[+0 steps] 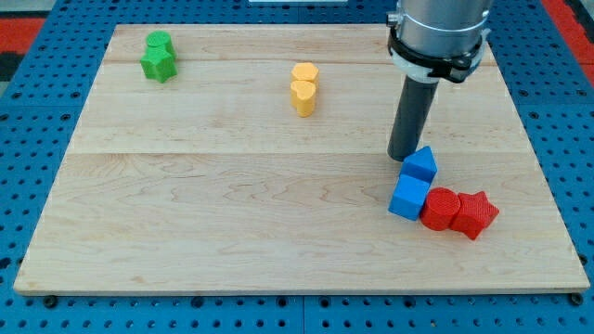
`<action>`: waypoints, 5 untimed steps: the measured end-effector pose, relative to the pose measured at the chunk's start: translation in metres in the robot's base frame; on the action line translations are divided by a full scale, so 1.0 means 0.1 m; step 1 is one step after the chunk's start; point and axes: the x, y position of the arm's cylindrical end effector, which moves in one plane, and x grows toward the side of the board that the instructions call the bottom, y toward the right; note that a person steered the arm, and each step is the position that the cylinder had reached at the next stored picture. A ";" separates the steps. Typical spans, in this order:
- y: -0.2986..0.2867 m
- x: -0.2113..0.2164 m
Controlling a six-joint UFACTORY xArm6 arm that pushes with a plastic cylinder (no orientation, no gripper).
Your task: Move the yellow heart towards the blue triangle
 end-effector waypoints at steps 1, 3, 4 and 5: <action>0.00 0.15; -0.52 -0.30; -1.10 -0.62; -1.59 -0.74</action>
